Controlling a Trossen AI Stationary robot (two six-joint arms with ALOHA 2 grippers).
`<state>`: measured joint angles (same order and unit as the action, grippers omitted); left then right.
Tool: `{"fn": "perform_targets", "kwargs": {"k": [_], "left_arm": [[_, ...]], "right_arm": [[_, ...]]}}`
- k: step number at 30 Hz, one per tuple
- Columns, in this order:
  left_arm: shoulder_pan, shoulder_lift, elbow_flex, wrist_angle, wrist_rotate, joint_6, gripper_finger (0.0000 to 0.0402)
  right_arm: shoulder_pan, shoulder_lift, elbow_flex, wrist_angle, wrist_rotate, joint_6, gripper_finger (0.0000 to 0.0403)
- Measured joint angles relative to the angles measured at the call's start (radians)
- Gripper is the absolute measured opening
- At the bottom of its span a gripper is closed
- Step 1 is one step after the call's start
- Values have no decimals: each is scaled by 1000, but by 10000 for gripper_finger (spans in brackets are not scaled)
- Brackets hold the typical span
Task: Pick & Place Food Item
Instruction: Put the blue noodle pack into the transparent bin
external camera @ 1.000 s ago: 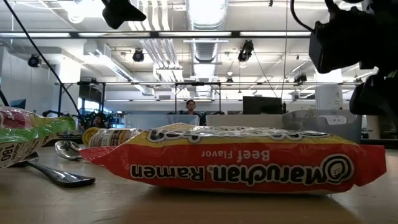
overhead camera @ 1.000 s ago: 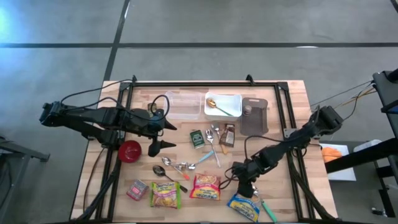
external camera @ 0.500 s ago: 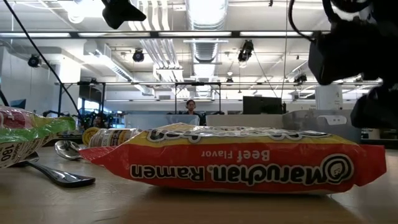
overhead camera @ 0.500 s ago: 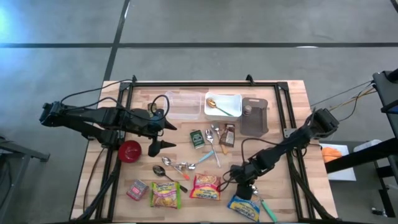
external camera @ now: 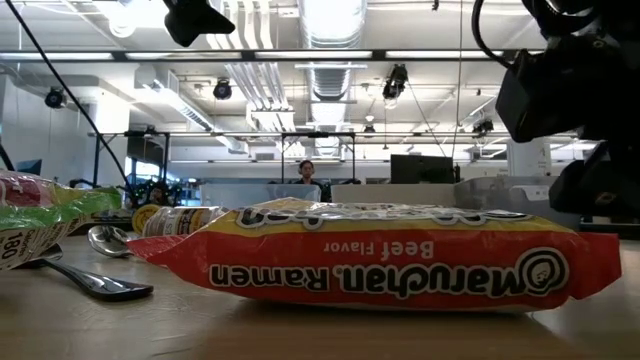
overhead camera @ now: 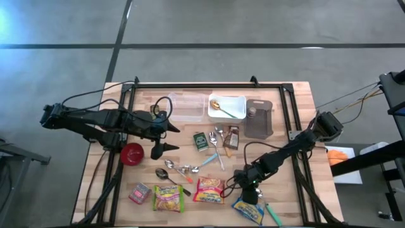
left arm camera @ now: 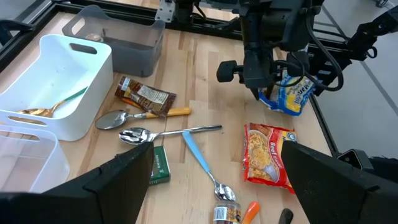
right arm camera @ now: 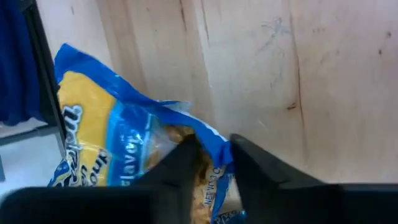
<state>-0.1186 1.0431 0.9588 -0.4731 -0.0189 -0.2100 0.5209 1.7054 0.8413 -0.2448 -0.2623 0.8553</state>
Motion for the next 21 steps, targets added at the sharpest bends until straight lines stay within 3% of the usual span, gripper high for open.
{"fn": "perform_targets", "kwargs": {"k": [3,13,21], "left_arm": [[0,0,0,0,0,0,354],[0,0,0,0,0,0,355],[0,0,0,0,0,0,355]], "right_arm": [[0,-1,0,2,2,-46,24],[1,-1,7,1,17,-102,13],[0,-8,84,-14,141,-239,11]]}}
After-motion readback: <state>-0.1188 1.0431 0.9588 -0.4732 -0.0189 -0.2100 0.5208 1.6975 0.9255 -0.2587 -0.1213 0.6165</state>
